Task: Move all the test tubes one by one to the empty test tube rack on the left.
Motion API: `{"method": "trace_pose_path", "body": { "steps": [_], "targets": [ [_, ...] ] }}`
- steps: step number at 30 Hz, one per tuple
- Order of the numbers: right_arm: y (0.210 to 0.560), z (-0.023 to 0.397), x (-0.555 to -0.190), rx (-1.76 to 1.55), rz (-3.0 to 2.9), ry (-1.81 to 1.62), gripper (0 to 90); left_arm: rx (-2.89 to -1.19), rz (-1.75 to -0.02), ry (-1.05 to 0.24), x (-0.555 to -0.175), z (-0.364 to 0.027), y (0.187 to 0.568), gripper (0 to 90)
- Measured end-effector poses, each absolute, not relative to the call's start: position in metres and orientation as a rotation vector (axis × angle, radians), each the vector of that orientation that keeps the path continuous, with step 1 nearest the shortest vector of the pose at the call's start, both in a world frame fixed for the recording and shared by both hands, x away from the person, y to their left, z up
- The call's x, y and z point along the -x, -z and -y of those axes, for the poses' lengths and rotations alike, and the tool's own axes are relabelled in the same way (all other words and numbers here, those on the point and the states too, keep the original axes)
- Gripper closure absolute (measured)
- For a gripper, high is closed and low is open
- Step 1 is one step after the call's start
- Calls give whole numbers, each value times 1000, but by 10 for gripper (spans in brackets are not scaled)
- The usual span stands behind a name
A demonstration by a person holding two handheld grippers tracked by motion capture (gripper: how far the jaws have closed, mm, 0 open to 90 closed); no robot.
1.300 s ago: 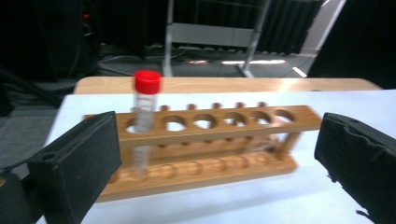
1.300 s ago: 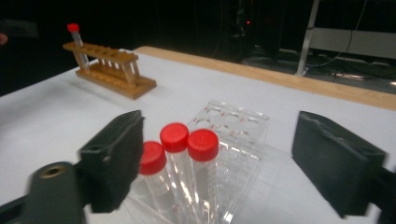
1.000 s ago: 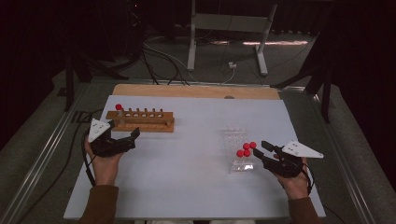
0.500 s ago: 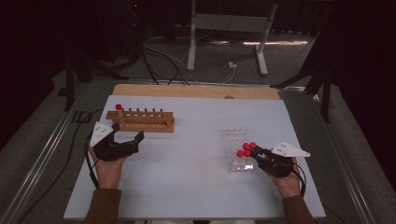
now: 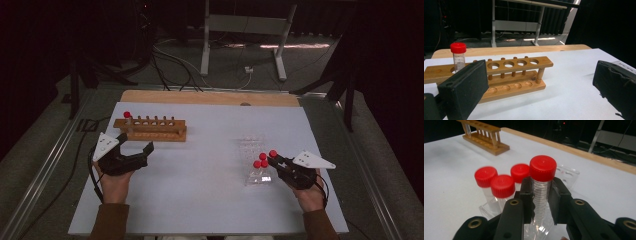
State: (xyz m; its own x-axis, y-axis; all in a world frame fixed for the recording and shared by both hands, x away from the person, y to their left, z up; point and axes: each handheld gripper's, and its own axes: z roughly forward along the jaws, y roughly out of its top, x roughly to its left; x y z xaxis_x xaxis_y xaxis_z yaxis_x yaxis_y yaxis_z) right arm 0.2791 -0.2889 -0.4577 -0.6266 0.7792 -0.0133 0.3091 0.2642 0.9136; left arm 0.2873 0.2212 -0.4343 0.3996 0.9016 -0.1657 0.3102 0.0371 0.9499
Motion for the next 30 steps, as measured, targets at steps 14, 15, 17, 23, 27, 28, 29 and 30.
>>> {"method": "trace_pose_path", "body": {
  "steps": [14,15,17,23,27,28,29,30],
  "targets": [
    [424,291,-269,-980,-2014,-1353,743,-1521,-1088,-643,-284,-214,427,9],
    [422,291,-269,-979,-2012,-1355,743,-1526,-1084,-640,-284,-212,427,9],
    [417,291,-268,-986,-2016,-1346,743,-1536,-1079,-637,-284,-209,427,9],
    [410,294,-264,-996,-2043,-1332,743,-1546,-1074,-628,-284,-206,427,9],
    [407,294,-260,-991,-2062,-1338,743,-1548,-1068,-624,-283,-204,426,9],
    [406,294,-259,-986,-2069,-1339,742,-1551,-1065,-624,-283,-203,426,8],
    [405,294,-257,-985,-2076,-1340,742,-1553,-1063,-622,-283,-203,425,9],
    [404,293,-256,-977,-2082,-1338,742,-1554,-1061,-622,-282,-202,425,9]
  ]
}}
